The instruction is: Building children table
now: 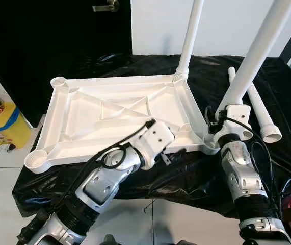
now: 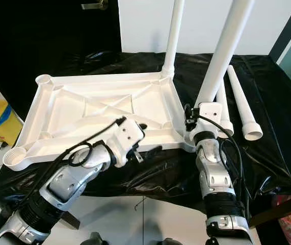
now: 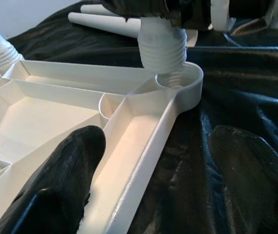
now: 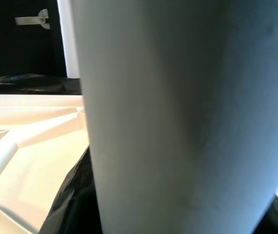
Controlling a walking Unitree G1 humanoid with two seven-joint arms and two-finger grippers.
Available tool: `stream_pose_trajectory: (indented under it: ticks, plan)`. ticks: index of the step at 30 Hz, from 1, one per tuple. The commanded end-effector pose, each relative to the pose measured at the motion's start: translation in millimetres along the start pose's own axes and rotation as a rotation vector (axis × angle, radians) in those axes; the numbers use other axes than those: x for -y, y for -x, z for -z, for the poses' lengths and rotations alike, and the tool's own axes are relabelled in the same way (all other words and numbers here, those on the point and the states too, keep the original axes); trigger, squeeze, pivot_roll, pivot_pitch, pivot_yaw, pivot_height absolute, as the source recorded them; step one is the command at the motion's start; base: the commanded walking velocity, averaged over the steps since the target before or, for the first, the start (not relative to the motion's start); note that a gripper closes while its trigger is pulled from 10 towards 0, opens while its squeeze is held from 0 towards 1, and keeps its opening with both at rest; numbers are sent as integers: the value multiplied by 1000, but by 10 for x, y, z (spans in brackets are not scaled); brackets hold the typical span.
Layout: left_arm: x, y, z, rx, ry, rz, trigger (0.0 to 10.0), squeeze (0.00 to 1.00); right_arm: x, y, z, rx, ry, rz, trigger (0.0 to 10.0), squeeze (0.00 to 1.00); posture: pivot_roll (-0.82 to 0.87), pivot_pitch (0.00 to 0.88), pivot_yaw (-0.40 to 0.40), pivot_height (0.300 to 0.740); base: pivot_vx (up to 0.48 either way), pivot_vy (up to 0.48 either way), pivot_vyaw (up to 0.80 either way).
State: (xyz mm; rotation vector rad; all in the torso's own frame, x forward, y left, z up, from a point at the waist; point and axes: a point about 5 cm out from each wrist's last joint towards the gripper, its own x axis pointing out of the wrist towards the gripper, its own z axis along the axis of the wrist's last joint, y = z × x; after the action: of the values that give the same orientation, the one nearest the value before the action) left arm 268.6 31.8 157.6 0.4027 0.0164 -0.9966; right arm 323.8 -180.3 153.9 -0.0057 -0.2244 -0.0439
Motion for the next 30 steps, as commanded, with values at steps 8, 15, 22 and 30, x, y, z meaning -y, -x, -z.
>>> stream_pose_trajectory:
  ticks: [8,15,22,30]
  plan:
    - [75,5,37,-29,-38,57,10000,0,118,215,278,-75,10,20,10000,0,9,24,-25,740,0,0,0]
    - [96,15,36,-29,-43,73,10000,0,111,294,373,-110,5,10,10000,0,6,24,-19,740,0,0,0]
    - [109,15,27,-30,-58,82,10000,0,60,328,435,-117,1,-52,10000,0,6,20,-10,740,0,0,0]
    - [103,27,19,-30,-68,87,10000,0,13,367,501,-128,16,-133,10000,0,8,21,-6,740,0,0,0]
